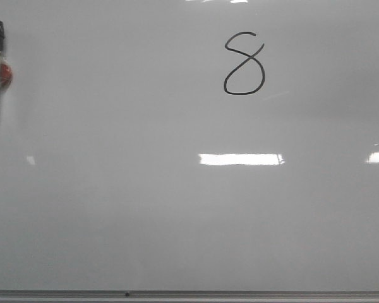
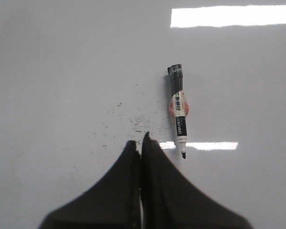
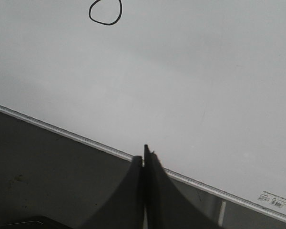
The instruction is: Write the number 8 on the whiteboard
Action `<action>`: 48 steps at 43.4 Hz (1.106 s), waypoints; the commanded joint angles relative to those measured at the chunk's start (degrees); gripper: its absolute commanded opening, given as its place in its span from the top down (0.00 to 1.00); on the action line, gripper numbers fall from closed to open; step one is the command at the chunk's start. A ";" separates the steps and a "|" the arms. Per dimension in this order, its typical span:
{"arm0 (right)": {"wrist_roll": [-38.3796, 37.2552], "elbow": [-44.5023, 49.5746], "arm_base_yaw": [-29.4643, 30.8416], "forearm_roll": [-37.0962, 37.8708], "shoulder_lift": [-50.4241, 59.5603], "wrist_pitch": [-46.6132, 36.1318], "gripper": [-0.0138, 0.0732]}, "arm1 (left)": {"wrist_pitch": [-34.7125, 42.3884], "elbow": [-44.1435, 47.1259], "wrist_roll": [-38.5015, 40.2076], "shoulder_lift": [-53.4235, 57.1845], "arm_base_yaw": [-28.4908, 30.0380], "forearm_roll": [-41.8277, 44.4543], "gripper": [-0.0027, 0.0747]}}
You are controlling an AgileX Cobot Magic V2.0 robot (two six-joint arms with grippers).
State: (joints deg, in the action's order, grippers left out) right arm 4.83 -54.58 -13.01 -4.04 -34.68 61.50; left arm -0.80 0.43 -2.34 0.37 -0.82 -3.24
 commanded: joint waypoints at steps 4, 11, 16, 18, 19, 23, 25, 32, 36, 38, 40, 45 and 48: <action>-0.08 -1.50 0.37 0.15 -0.25 -3.46 0.97 | 4.95 0.75 -0.05 0.74 -0.27 -0.50 0.99; -0.08 -0.93 0.37 0.15 0.30 -4.03 0.97 | 4.95 0.75 -0.05 0.74 -0.27 -0.50 0.99; -0.08 3.77 2.91 0.59 3.99 -9.68 0.97 | 4.95 0.75 -0.05 0.74 -0.27 -0.50 0.99; -0.08 6.69 4.39 0.59 5.86 -14.04 0.97 | 4.95 0.75 -0.05 0.74 -0.27 -0.50 0.99; -0.08 8.95 5.54 0.59 7.22 -17.30 0.97 | 4.95 0.75 -0.05 0.74 -0.27 -0.50 0.99; -0.08 17.03 8.97 0.59 12.23 -27.97 0.97 | 4.95 0.75 -0.05 0.74 -0.27 -0.50 0.99; -0.08 20.84 10.18 0.59 14.76 -32.33 0.97 | 4.95 0.75 -0.05 0.74 -0.27 -0.50 0.99; -0.08 34.14 13.16 0.59 23.75 -46.64 0.97 | 4.95 0.75 -0.05 0.74 -0.27 -0.50 0.99; -0.08 40.50 14.09 0.59 27.76 -53.41 0.97 | 4.95 0.75 -0.05 0.74 -0.27 -0.50 0.99; -0.08 43.72 14.29 0.59 29.75 -56.34 0.97 | 4.95 0.75 -0.05 0.74 -0.27 -0.50 0.99; -0.08 46.24 14.31 0.59 31.27 -58.23 0.97 | 4.95 0.75 -0.05 0.74 -0.27 -0.50 0.99; -0.08 51.63 14.31 0.59 35.01 -61.19 0.97 | 4.95 0.75 -0.05 0.74 -0.27 -0.50 0.99; -0.08 54.09 14.36 0.59 36.43 -62.89 0.97 | 4.95 0.75 -0.05 0.74 -0.27 -0.50 0.99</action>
State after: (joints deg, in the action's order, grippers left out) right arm 4.83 -1.38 1.01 -3.70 0.22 6.13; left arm -0.80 0.43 -2.34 0.37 -0.82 -3.24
